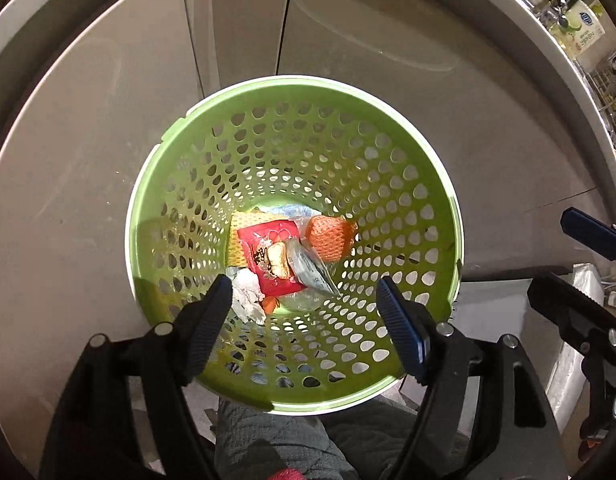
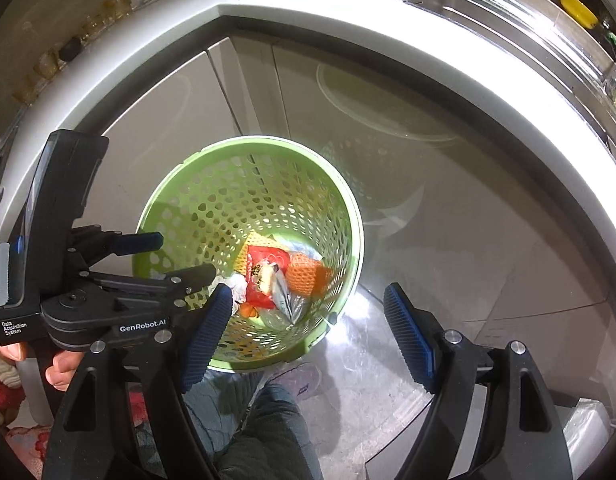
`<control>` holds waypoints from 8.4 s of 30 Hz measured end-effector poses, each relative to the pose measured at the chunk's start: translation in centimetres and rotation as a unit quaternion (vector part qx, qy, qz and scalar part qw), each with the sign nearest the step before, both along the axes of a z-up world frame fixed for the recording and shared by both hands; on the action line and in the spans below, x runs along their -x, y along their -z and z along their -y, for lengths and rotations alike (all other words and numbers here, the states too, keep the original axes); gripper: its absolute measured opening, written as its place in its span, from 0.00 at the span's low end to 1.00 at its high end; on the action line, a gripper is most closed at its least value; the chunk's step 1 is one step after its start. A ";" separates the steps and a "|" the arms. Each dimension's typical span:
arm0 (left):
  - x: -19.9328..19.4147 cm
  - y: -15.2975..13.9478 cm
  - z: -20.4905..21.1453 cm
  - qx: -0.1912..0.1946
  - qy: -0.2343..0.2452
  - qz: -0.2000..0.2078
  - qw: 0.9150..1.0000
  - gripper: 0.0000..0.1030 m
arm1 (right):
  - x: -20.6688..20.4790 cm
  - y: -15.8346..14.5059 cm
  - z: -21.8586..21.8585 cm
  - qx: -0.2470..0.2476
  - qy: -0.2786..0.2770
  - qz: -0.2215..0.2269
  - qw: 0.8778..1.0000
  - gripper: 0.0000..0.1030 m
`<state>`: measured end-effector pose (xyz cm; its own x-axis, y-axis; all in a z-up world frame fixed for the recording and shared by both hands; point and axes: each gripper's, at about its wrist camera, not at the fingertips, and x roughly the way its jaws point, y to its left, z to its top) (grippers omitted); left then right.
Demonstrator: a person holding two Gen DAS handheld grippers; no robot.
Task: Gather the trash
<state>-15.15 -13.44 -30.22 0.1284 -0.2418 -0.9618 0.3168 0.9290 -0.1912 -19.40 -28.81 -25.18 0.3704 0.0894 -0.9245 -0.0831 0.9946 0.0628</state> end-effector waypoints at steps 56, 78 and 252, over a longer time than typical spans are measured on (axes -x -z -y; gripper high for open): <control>-46.8 -13.8 -2.4 0.006 -0.049 0.207 0.977 0.92 | -45.4 -9.8 0.5 0.007 -0.081 0.176 0.981 0.98; -55.8 -11.7 -0.3 -0.028 -0.037 0.212 0.976 0.42 | -55.5 -7.3 3.0 0.036 -0.145 0.141 0.979 0.98; -1.5 -33.2 -7.6 -0.058 -0.226 0.305 0.923 0.91 | -3.1 -24.6 -1.9 -0.072 -0.050 0.245 0.965 0.98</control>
<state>-13.69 -5.80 2.95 0.7180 0.0686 -0.6927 -0.0916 0.9958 0.0037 -16.33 -26.88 -0.61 0.7437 0.2613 -0.6153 -0.2332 0.9640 0.1276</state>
